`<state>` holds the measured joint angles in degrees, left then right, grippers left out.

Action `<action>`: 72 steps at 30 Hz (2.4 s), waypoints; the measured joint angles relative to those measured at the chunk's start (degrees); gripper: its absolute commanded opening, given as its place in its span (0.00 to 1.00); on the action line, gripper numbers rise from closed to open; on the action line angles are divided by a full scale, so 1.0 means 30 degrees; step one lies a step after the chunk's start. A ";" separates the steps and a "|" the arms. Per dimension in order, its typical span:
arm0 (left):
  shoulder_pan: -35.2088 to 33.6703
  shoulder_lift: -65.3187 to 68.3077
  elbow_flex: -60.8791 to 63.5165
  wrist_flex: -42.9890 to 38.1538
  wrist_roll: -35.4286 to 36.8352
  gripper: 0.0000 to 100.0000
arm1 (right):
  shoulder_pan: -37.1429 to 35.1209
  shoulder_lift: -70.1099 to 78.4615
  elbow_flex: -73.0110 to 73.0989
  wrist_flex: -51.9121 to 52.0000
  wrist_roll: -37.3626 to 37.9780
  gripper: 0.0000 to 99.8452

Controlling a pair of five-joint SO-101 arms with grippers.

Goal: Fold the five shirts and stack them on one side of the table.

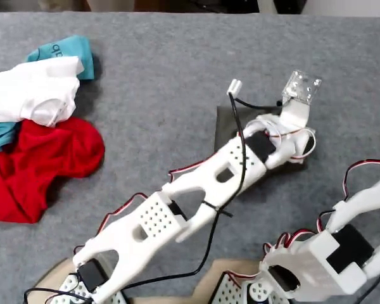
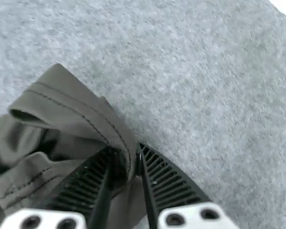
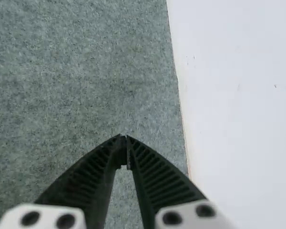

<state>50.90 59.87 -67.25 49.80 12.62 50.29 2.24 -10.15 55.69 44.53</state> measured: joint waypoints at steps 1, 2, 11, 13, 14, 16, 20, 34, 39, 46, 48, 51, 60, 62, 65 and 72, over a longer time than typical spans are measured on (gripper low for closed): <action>0.0029 0.0000 0.0000 0.0000 0.0000 0.04 | 0.0000 0.0000 0.0000 0.0000 0.0000 0.01; 0.0059 0.0000 0.0000 0.0000 0.0000 0.07 | 0.0000 0.0000 0.0000 0.0000 0.0000 0.01; -0.0234 0.0000 0.0000 0.0821 0.2520 0.19 | 0.0000 0.0000 0.0000 0.0000 0.0000 0.01; -0.0645 0.0000 0.0000 0.0908 0.2696 0.19 | 0.0000 0.0000 0.0000 0.0000 0.0000 0.01; -0.0938 0.0000 0.0000 0.0908 0.2696 0.17 | 0.0000 0.0000 0.0000 0.0000 0.0000 0.01; -0.1641 0.0000 -0.0234 0.1026 0.2696 0.15 | 0.0000 0.0000 0.0000 0.0000 0.0000 0.01; -0.3487 0.0000 -0.1641 0.2403 0.2051 0.09 | -0.0527 0.0000 0.0000 0.0205 0.0000 0.01; -0.7560 0.3194 -0.1758 0.3048 0.1817 0.02 | -0.9700 0.3311 -0.1260 0.4308 -0.2491 0.01; -0.8469 0.3282 -0.1758 0.2696 0.2520 0.02 | -1.1810 0.6066 -0.4718 0.6740 -0.3575 0.01; -0.9201 0.3282 -0.1758 0.4015 0.3604 0.02 | -1.3363 0.9963 -0.9348 1.0462 -0.3751 0.01; -0.9700 0.3311 -0.2198 0.5187 0.4044 0.02 | -1.3685 1.0930 -1.0374 1.1663 -0.3751 0.01; -1.0813 0.3282 -0.3663 0.7004 0.5040 0.02 | -1.4066 1.2396 -1.1311 1.2894 -0.3751 0.01; -1.3099 0.3663 -0.4308 0.7385 0.5451 0.02 | -1.4037 1.5238 -1.1839 1.3773 -0.3751 0.01; -1.3099 0.3663 -0.4308 0.7385 0.5451 0.02 | -1.3978 1.5414 -1.1839 1.4125 -0.3516 0.01; -1.3070 0.3663 -0.4308 0.7385 0.5451 0.02 | -1.3392 1.5414 -1.1839 1.4769 -0.3048 0.01; -1.3070 0.3722 -0.4308 0.7150 0.5451 0.02 | -1.1282 1.5385 -1.1194 1.5121 -0.1993 0.01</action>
<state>11.69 71.03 -80.18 71.25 28.97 16.44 48.40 -43.74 101.05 38.55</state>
